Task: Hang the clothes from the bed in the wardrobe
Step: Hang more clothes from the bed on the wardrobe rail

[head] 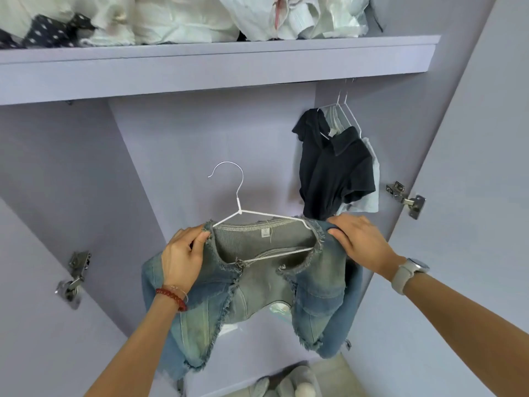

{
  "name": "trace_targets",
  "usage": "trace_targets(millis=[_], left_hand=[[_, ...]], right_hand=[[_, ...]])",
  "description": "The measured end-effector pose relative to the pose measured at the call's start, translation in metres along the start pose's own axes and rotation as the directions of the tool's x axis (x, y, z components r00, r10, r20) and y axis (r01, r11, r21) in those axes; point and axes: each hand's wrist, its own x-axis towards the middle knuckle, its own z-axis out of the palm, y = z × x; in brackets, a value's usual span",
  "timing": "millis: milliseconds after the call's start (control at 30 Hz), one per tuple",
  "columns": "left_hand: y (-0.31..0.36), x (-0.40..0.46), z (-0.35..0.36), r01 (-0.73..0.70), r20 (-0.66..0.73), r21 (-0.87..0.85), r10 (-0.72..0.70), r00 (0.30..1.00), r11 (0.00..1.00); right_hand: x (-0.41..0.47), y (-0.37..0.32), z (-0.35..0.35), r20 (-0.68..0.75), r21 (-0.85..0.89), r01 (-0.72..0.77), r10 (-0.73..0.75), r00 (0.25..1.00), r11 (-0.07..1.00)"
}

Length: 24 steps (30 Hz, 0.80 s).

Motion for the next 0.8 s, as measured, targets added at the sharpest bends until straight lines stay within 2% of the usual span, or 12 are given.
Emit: trace_targets(millis=[67, 167, 267, 333, 367, 433, 500, 567, 667, 800], left_hand=[[0.002, 0.012, 0.009, 0.014, 0.008, -0.004, -0.014, 1.0, 1.0], [0.011, 0.032, 0.027, -0.011, 0.0, 0.01, 0.011, 1.0, 1.0], [0.03, 0.057, 0.052, -0.045, -0.016, 0.063, 0.046, 0.999, 0.997], [0.052, 0.071, 0.069, -0.039, -0.037, 0.075, 0.042, 0.998, 0.996], [0.065, 0.076, 0.076, -0.059, -0.059, 0.075, 0.064, 0.996, 0.995], [0.095, 0.086, 0.087, -0.179, -0.134, 0.118, 0.194, 0.972, 0.977], [0.125, 0.097, 0.096, -0.319, -0.215, 0.206, 0.361, 0.908, 0.925], [0.153, 0.113, 0.102, -0.402, -0.276, 0.305, 0.484, 0.83, 0.863], [0.189, 0.14, 0.113, -0.413, -0.288, 0.452, 0.568, 0.771, 0.79], [0.203, 0.169, 0.132, -0.36, -0.2, 0.611, 0.578, 0.791, 0.705]], right_hand=[[0.0, 0.0, -0.002, -0.051, -0.013, 0.062, -0.063, 0.997, 0.998], [-0.004, 0.004, 0.001, -0.153, 0.01, 0.059, -0.057, 0.987, 0.998], [0.0, 0.017, 0.005, -0.357, 0.029, -0.068, 0.074, 0.931, 0.997], [0.007, 0.027, 0.007, -0.443, 0.047, -0.152, 0.156, 0.883, 0.987], [0.011, 0.032, 0.007, -0.461, 0.059, -0.183, 0.19, 0.867, 0.981], [0.023, 0.045, 0.007, -0.474, 0.097, -0.24, 0.257, 0.842, 0.966], [0.037, 0.06, 0.006, -0.481, 0.142, -0.291, 0.323, 0.815, 0.946], [0.055, 0.074, 0.004, -0.489, 0.207, -0.324, 0.384, 0.783, 0.923], [0.088, 0.089, 0.001, -0.503, 0.305, -0.343, 0.456, 0.734, 0.889], [0.137, 0.106, -0.002, -0.481, 0.4, -0.363, 0.53, 0.698, 0.841]])
